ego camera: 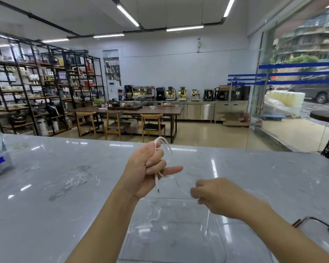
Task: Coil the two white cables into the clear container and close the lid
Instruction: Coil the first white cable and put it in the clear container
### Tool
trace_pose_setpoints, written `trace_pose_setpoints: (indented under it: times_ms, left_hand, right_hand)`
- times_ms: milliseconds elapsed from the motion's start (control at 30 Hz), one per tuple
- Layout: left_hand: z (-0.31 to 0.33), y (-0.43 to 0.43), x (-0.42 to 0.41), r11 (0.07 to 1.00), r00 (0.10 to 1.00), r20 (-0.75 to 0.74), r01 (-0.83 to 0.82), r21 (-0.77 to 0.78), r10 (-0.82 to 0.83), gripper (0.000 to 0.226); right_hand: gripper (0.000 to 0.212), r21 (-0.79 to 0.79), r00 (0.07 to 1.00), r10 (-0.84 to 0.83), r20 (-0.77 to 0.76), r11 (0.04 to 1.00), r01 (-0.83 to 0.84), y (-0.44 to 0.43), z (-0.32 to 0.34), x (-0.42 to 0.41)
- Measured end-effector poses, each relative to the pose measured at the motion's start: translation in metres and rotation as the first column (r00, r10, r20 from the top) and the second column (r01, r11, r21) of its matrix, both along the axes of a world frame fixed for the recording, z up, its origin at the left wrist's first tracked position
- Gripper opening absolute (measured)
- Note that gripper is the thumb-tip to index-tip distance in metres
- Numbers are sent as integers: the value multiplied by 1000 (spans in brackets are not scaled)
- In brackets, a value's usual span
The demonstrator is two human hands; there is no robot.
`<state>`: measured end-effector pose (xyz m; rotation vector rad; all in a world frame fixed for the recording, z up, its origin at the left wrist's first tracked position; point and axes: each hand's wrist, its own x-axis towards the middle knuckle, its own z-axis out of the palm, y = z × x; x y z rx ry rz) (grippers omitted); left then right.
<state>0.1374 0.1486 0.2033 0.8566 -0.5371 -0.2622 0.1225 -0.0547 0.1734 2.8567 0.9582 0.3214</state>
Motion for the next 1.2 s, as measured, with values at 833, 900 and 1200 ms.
trace_pose_setpoints:
  times_ms: [833, 900, 1200]
  left_hand:
    - [-22, -23, -6, 917, 995, 44, 64, 395, -88, 26]
    - [-23, -12, 0, 959, 973, 0, 229, 166, -232, 26]
    - [9, 17, 16, 824, 831, 187, 550, -135, -524, 37]
  right_hand:
    - [57, 431, 929, 26, 369, 881, -195, -7, 40, 24]
    - [48, 481, 980, -93, 178, 877, -4, -15, 42, 31]
    - [17, 695, 970, -93, -227, 682, 228, -37, 14, 54]
